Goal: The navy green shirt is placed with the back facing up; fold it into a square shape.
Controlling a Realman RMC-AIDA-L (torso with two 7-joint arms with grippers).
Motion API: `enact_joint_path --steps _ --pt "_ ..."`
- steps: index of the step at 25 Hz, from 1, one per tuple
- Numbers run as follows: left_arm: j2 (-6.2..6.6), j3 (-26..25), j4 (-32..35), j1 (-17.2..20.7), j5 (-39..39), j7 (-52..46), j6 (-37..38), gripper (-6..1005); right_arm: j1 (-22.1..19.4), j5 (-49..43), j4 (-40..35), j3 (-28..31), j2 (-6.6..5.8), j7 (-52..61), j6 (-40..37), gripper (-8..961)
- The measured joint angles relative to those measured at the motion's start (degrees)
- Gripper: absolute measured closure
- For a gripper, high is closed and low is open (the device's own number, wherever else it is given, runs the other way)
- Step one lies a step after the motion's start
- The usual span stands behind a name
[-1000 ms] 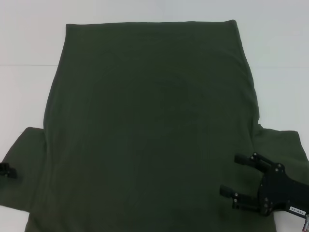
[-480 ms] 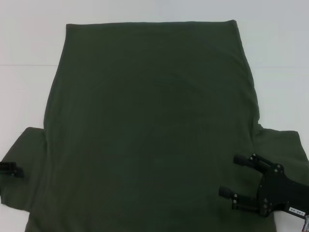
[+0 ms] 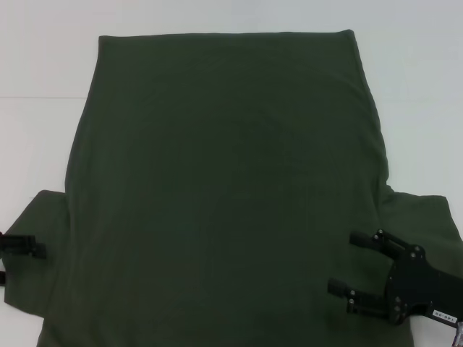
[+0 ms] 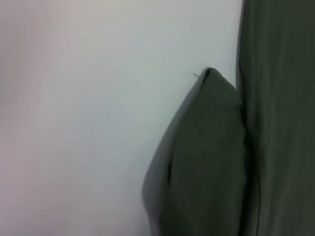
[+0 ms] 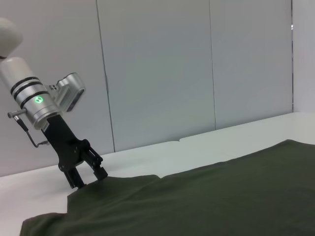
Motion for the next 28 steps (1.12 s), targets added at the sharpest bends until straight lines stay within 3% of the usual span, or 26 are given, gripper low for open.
enact_joint_path --steps 12,19,28 --pt "-0.28 1.1 1.3 -0.5 0.4 0.8 -0.5 80 0.0 0.0 0.0 0.4 -0.09 0.0 -0.8 12" --pt "-0.66 4.8 1.9 -0.6 0.6 0.7 -1.3 344 0.0 0.0 0.0 0.4 -0.09 0.0 -1.4 12" --pt "-0.54 4.7 1.9 -0.6 0.2 0.3 -1.6 638 0.0 0.0 -0.1 0.5 -0.19 0.0 -2.0 13"
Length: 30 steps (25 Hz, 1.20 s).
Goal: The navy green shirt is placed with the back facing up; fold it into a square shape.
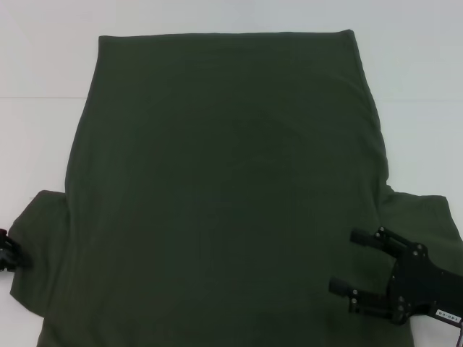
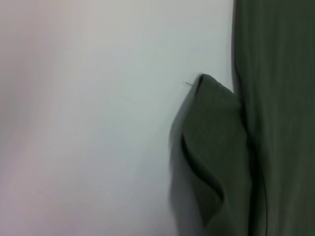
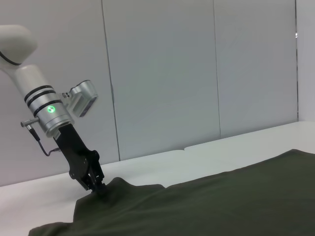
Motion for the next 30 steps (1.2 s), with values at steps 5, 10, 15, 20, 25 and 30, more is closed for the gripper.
enact_joint_path --steps 5,10,15,20,25,30 --pt "0.11 -0.1 0.0 0.0 0.0 0.3 0.2 851 0.0 0.0 0.0 0.0 0.02 0.0 -0.1 13" --pt "0.14 -0.1 0.2 0.2 -0.2 0.5 0.3 946 0.0 0.0 0.0 0.0 0.01 0.0 -0.1 13" --pt "0.04 -0.7 1.7 0.7 -0.2 1.4 0.1 997 0.0 0.1 0.0 0.4 0.02 0.0 -0.2 13" --pt "0.32 -3.4 2.8 1.2 -0.3 2.9 0.2 997 0.0 0.2 -0.1 0.7 0.01 0.0 -0.3 13" --pt "1.03 -4.6 4.5 1.4 -0.1 3.3 0.5 996 0.0 0.2 -0.1 1.2 0.02 0.0 -0.6 13" --pt "1.83 -6.3 5.7 1.6 0.1 3.2 0.6 996 0.0 0.2 -0.1 1.3 0.02 0.0 -0.7 12"
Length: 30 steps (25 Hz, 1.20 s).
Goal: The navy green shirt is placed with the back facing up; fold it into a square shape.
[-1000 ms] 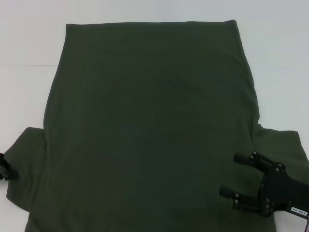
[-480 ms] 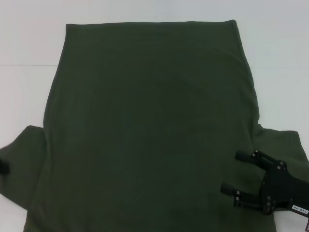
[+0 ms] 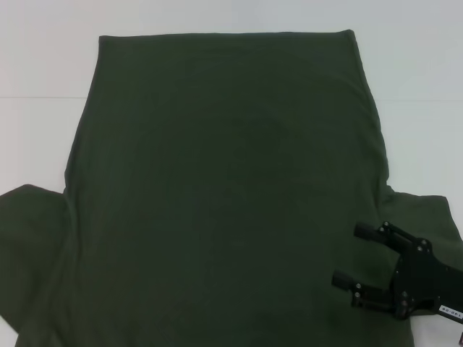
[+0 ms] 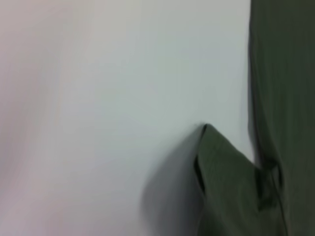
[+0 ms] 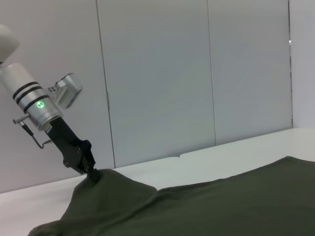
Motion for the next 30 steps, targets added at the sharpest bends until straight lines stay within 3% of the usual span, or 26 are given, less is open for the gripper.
enact_joint_path --steps 19,30 --pt "0.09 -0.4 5.8 0.2 -0.4 -0.4 3.8 998 -0.1 0.0 0.0 0.1 0.0 0.0 -1.4 12" --pt "-0.33 -0.3 6.1 -2.1 -3.9 -0.8 9.1 998 -0.1 0.0 0.0 0.1 0.0 0.2 -1.6 12"
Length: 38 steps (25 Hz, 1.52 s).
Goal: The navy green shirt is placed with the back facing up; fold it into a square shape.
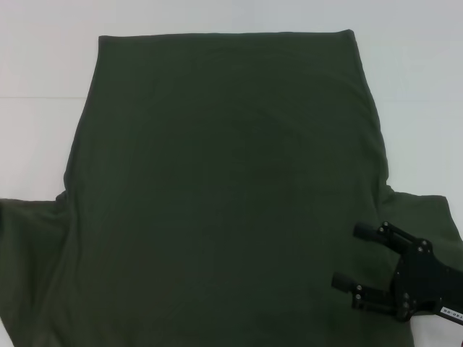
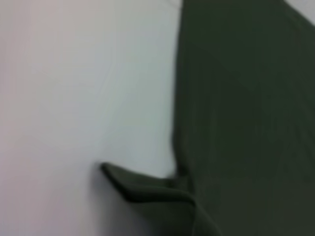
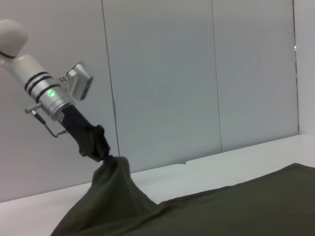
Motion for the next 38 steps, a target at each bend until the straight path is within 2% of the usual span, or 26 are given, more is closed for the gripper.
enact_joint_path --steps 7,11,16,18,21,23,25,30,35,38 --pt "-1.25 0.3 0.1 -2.3 -7.2 -2.2 4.0 997 -0.1 0.0 0.0 0.0 0.02 0.1 -0.1 13" --pt "-3.7 1.7 -0.3 -3.6 -8.2 -2.5 4.4 996 -0.2 0.0 0.0 0.0 0.09 0.1 -0.2 13" --pt "-7.02 6.6 -1.3 -3.8 -8.3 -2.1 0.5 995 -0.2 0.0 0.0 0.0 0.09 0.1 -0.6 13" --pt "-7.8 8.1 -2.0 -3.6 -8.3 -2.1 -1.4 995 -0.2 0.0 0.0 0.0 0.09 0.1 -0.7 13" --pt "-8.24 8.5 -3.7 -3.5 -8.4 -1.9 -3.1 967 -0.2 0.0 0.0 0.0 0.09 0.1 -0.7 13" --pt "-7.86 8.5 -5.8 -3.8 -8.5 -1.5 -3.3 939 -0.2 0.0 0.0 0.0 0.09 0.1 -0.7 13" --pt "-6.71 8.0 -9.2 -4.2 -8.8 -1.3 -3.4 911 -0.2 0.0 0.0 0.0 0.09 0.1 -0.7 13" --pt "-3.58 6.5 -17.5 -4.1 -14.0 1.9 -2.8 700 -0.2 0.0 0.0 0.0 0.09 0.1 -0.7 13" --pt "-2.23 6.4 -17.7 -2.3 -17.0 7.8 -0.5 498 -0.2 0.0 0.0 0.0 0.09 0.1 -0.7 13" --pt "-2.12 6.6 -17.5 -1.6 -16.6 11.0 -0.8 400 -0.2 0.0 0.0 0.0 0.09 0.1 -0.7 13"
